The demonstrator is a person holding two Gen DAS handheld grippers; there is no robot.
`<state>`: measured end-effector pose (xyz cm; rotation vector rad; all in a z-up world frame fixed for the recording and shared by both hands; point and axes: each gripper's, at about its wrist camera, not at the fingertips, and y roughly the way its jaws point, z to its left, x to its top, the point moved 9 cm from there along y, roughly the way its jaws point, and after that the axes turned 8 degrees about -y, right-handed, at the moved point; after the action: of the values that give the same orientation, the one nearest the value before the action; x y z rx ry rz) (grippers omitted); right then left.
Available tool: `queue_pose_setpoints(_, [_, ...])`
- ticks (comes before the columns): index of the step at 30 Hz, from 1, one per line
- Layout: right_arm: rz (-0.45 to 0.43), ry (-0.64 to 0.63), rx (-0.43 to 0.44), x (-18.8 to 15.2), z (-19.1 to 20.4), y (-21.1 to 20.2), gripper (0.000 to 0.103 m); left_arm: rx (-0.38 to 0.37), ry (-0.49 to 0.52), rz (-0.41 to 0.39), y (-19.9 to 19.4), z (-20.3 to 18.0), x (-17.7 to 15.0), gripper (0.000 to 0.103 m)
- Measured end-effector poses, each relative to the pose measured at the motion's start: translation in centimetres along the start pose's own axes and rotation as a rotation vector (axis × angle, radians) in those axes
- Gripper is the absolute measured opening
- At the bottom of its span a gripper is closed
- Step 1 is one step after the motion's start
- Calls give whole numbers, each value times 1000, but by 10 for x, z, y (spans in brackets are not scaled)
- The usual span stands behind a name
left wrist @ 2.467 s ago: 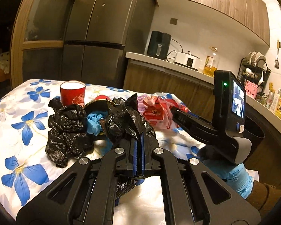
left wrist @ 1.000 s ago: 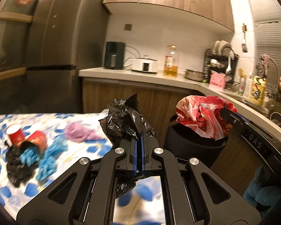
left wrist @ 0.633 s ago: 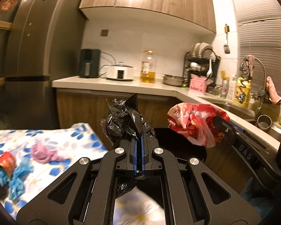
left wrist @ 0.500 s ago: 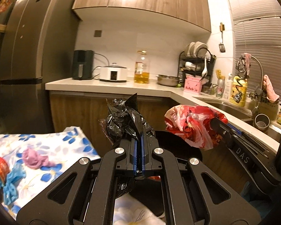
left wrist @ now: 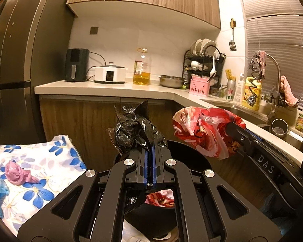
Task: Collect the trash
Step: 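Carry the black bag with the left tool while the right tool carries the red wrapper over the bin, then open both tools over the black bin to drop the bag and wrapper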
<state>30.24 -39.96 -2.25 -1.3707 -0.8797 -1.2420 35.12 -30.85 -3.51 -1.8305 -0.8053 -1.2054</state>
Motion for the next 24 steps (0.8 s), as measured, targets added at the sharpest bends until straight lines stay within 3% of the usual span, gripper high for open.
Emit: queue_pose_setpoints(24, [27, 10, 9, -5, -5, 22, 13, -30, 22, 46, 30, -5, -15, 3])
